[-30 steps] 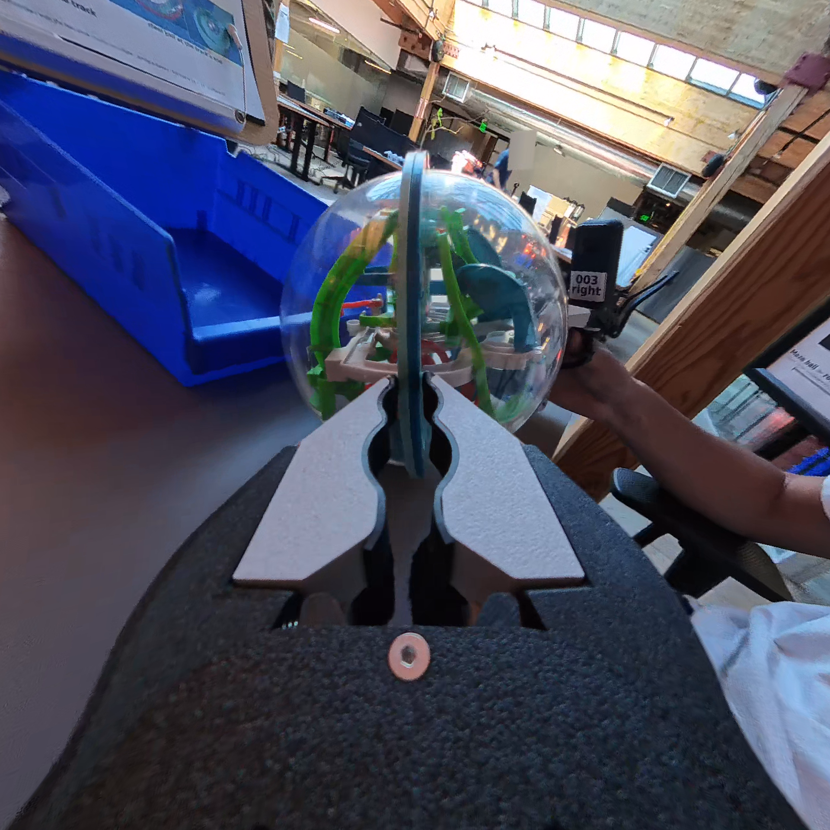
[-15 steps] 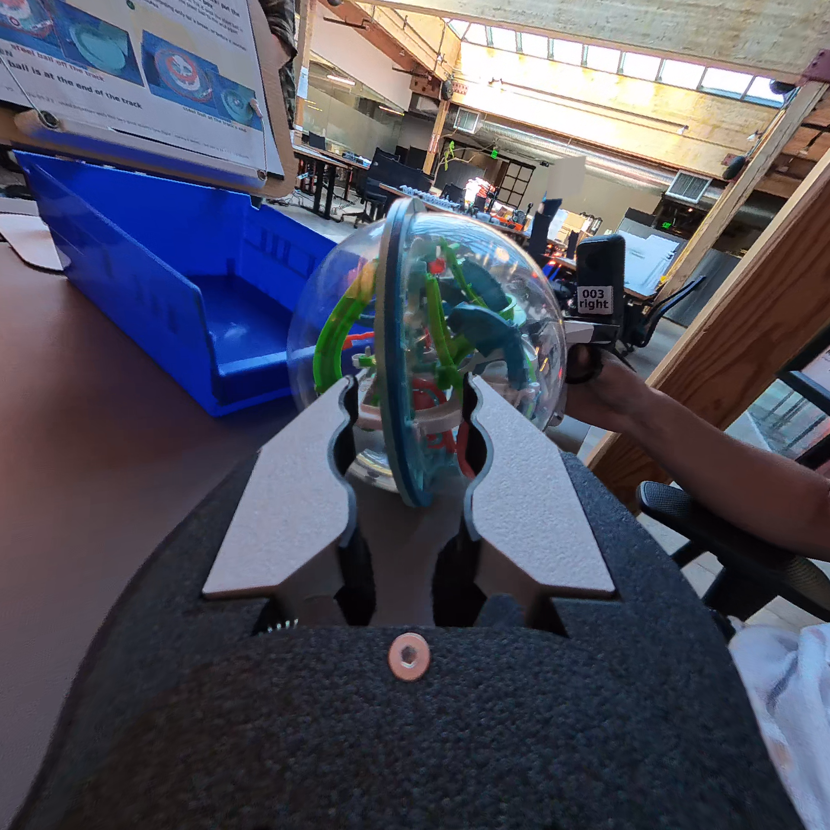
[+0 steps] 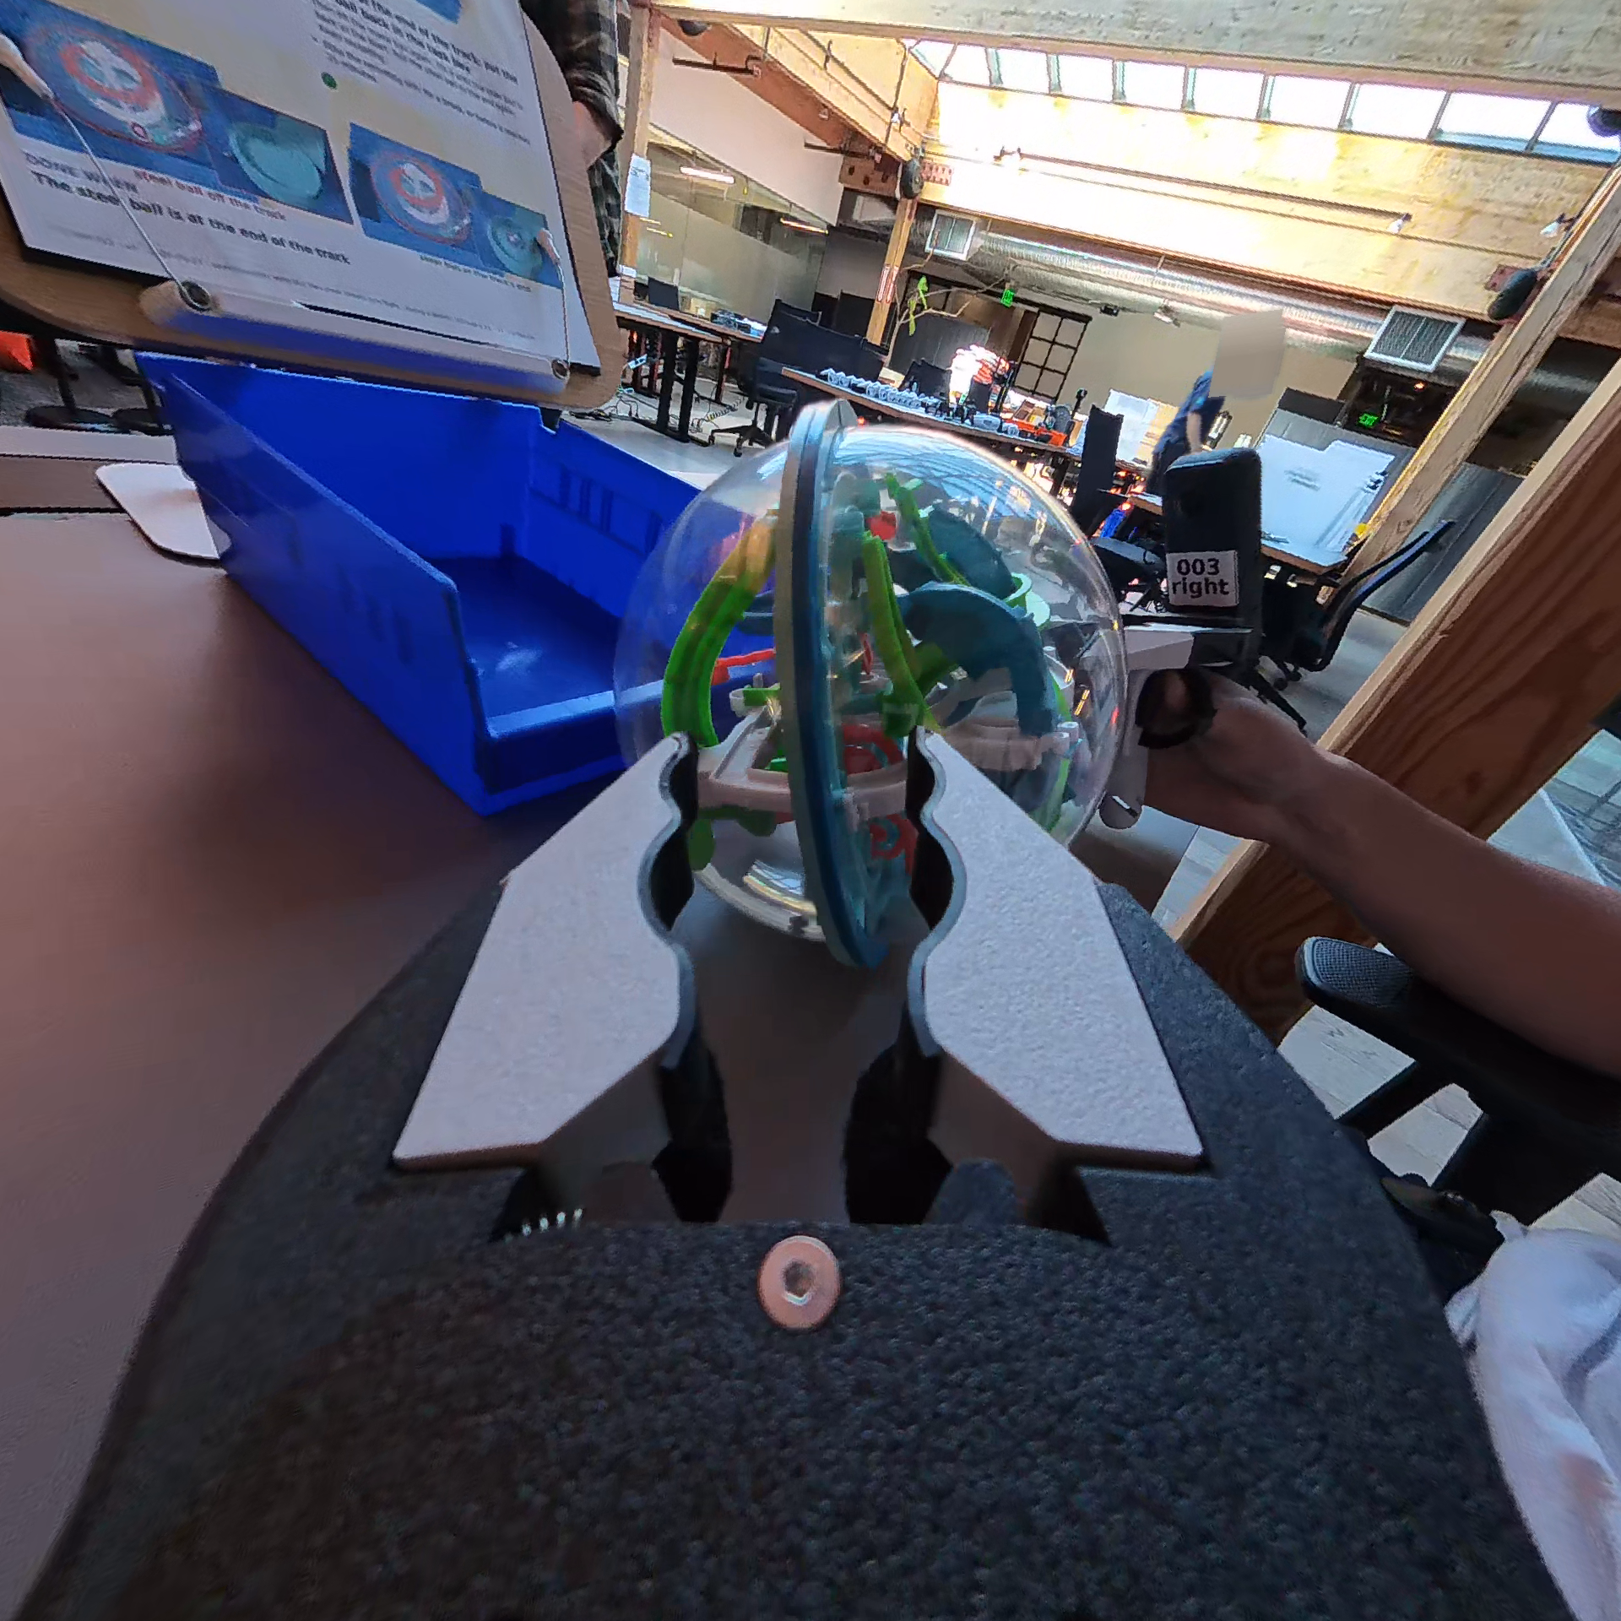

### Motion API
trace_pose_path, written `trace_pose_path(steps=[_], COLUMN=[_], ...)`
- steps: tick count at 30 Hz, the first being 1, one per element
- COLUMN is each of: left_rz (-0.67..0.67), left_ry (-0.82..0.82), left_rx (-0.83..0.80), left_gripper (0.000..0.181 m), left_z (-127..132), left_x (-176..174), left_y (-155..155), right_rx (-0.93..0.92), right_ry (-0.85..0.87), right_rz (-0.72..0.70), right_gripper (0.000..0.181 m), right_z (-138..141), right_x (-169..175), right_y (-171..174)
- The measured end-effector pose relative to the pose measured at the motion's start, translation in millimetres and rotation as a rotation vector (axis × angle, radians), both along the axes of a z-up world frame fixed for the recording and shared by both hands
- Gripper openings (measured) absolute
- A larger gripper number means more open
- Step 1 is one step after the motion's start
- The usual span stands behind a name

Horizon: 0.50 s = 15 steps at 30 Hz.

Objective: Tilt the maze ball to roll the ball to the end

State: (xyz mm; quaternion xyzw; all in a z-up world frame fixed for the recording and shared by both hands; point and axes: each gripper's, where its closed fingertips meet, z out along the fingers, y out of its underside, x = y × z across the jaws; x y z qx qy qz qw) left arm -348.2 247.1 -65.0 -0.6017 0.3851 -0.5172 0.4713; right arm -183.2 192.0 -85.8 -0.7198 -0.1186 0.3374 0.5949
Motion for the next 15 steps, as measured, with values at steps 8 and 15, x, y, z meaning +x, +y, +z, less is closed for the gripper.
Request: trace_pose_path(steps=[8,15], left_rz=[0.291,0.569], left_ry=[0.183,0.441], left_rx=[0.073,0.241], left_gripper=[0.078,0.060], left_z=[-21.1,-41.5], left_x=[-43.9,-50.3], left_y=[-1.0,-1.7], right_rx=[-0.011,0.136], right_ry=[-0.088,-0.380], right_rz=[-0.078,-0.046], right_gripper=[0.100,0.038], right_z=[-7.7,19.2], right_x=[-0.8,-78.7], right_y=[-45.0,-80.2])
